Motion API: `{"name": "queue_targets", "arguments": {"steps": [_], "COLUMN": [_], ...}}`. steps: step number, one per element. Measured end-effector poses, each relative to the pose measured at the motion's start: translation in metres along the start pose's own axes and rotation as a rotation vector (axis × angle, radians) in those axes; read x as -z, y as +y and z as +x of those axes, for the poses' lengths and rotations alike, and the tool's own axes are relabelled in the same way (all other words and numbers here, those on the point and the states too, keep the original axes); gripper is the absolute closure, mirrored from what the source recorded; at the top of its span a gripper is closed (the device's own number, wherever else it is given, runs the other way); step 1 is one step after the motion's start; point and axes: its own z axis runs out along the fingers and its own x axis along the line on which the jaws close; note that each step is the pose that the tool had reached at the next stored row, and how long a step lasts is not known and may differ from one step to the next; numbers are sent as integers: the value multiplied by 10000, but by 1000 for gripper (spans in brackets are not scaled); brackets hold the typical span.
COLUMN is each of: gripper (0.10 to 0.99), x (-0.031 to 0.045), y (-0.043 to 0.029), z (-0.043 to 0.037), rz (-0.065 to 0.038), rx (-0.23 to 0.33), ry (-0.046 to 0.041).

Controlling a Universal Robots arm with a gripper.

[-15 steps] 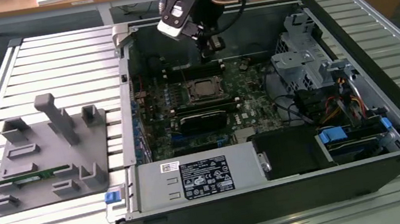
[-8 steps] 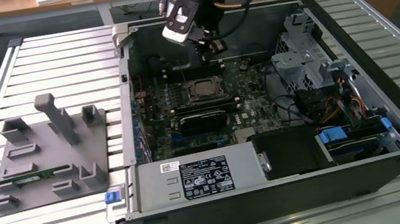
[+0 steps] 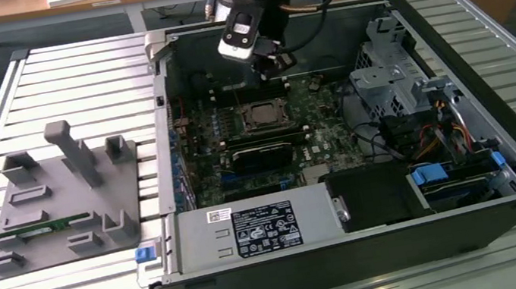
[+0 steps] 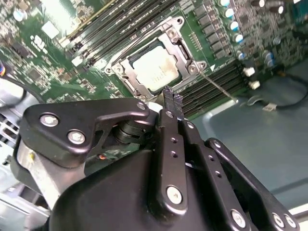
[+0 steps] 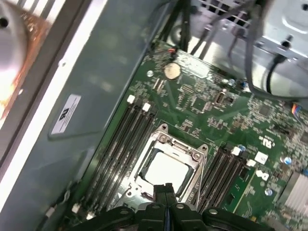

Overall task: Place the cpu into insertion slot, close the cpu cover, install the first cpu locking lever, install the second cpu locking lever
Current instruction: 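Install the first cpu locking lever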

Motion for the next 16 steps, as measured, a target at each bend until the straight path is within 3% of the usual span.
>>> {"name": "queue_targets", "arguments": {"steps": [16], "gripper": [980], "x": [-22], "y": [-1], "z": [-1], "rz": [188], "rx": [2877], "ry": [76]}}
